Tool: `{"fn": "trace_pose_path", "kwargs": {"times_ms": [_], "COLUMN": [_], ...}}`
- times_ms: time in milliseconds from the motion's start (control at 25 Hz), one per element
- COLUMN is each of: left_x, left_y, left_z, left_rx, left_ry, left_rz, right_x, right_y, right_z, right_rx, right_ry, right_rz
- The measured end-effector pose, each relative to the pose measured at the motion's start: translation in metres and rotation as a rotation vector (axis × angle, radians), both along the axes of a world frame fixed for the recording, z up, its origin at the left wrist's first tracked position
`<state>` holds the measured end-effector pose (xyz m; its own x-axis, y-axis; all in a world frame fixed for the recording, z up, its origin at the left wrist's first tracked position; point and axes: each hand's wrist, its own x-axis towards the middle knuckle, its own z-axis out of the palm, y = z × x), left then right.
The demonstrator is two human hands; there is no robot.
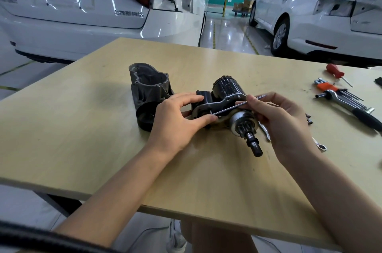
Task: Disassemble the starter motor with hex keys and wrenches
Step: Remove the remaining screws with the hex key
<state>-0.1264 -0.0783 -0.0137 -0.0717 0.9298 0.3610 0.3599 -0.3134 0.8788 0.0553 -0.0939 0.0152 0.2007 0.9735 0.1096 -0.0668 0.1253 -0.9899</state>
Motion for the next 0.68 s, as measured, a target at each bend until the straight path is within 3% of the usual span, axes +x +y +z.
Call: {"fn": "trace_pose_path", "kwargs": {"times_ms": [480,680], "left_x": [0.0,-0.002], "left_y": [0.001,0.0], "left_z": [-0.001,-0.002], "left_rx": [0.013,0.021], "left_ry": [-0.01,0.004], "left_rz": [0.01,-0.007], "right_x": [-0.001,-0.024], "right_y": [-0.001,0.015], "right_z": [0.002,0.027], "right_rx": [0.11,0.375], "right_ry": [-0.056,-0.456], "right_rz": [0.006,0.036]}}
